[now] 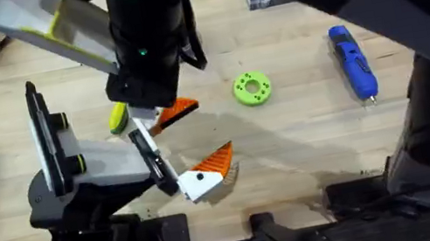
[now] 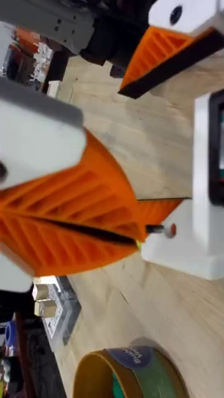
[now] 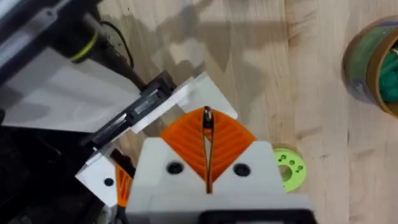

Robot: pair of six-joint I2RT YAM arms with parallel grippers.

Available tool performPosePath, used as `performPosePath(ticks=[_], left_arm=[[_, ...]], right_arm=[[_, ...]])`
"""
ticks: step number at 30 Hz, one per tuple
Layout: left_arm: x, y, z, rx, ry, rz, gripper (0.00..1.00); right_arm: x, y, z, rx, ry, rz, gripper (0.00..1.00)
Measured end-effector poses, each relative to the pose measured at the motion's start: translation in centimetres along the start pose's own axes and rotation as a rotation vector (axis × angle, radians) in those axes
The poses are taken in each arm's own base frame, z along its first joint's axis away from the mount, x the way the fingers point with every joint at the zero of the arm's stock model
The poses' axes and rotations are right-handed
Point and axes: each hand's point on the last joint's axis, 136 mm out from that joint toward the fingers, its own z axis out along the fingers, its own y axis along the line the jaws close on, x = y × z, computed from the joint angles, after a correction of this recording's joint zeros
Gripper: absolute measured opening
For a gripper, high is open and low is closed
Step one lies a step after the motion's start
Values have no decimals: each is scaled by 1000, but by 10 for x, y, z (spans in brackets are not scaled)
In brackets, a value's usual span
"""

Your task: Pick up the gripper from the table and insert it into the empty holder that is missing its gripper. Then pick up a screw, insert it into the mounting hole, and use the screwdriver to tighten it. Finally, clean up the table by picking up the vegetable and placing it into the bucket.

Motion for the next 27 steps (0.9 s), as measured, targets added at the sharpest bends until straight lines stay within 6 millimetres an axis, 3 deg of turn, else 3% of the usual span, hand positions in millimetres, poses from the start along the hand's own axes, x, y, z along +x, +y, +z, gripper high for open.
performPosePath(ticks=[27], left_arm=[[0, 0, 0, 0, 0, 0, 986]], right_arm=[[3, 1, 1, -4, 14, 2, 12]])
